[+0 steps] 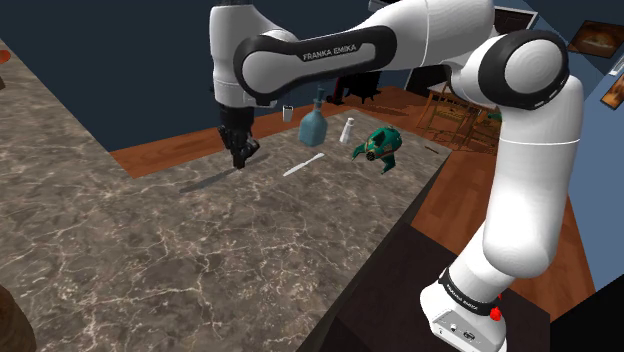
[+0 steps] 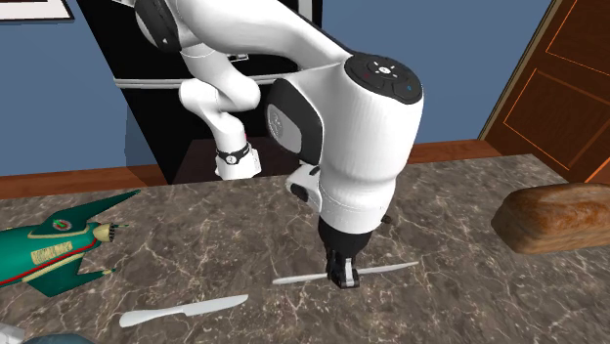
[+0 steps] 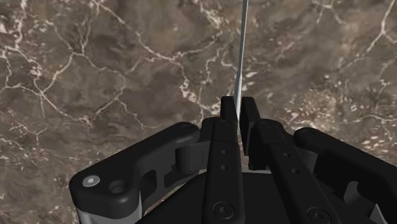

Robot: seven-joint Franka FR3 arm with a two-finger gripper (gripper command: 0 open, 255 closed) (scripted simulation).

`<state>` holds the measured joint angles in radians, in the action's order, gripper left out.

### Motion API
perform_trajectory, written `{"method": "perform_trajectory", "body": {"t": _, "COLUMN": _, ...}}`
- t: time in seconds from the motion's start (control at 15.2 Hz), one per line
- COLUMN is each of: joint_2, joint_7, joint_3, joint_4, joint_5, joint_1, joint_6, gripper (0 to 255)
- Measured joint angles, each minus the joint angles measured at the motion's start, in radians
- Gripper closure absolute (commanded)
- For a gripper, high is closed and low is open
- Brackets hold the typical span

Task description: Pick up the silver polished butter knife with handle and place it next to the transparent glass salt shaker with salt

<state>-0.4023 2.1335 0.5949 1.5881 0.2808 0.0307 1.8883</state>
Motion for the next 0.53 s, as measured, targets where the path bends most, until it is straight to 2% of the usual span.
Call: {"method": "perform_trajectory", "body": {"t": 0.53, "joint_2": 0.020, "joint_7": -0.016, "joint_3": 0.008, "joint_4": -0.082, "joint_5": -0.016, "joint_1": -0.003, "joint_6": -0.096, "gripper": 255}}
